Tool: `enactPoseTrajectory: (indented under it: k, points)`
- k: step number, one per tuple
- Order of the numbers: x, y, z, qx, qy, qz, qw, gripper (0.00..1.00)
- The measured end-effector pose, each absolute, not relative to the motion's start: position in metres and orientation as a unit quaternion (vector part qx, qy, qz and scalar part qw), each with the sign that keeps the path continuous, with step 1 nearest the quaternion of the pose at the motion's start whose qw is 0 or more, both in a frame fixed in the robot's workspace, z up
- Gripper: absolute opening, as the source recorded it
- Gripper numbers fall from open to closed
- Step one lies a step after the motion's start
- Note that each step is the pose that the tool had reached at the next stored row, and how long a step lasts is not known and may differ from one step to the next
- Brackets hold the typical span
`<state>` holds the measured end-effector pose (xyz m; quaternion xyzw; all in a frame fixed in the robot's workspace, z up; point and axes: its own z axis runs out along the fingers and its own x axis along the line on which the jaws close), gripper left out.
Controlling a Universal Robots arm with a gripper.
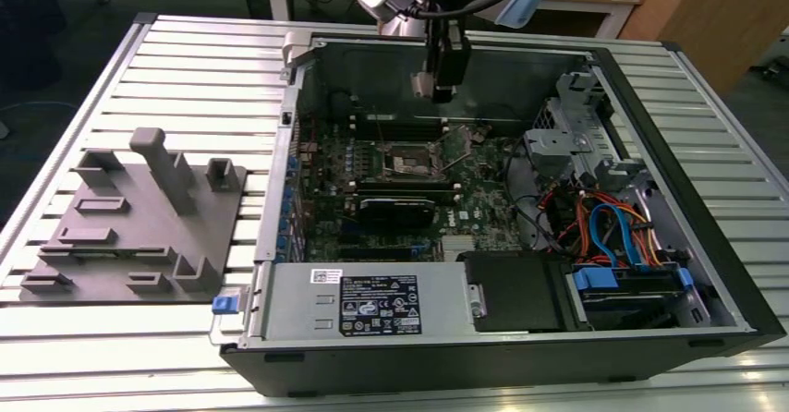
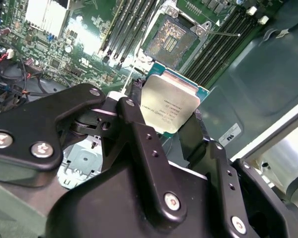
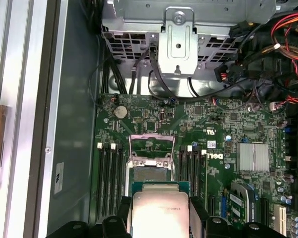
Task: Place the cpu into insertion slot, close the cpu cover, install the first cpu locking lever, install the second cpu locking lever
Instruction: 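Place the cpu into insertion slot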
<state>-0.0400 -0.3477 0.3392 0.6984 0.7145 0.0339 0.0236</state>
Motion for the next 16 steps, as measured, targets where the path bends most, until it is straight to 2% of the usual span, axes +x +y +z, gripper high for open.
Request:
enactPoseTrajectory:
  k: [16]
  points:
    - [-0.041,-0.348,0.310,0.698,0.715,0.034,0.024,0.54]
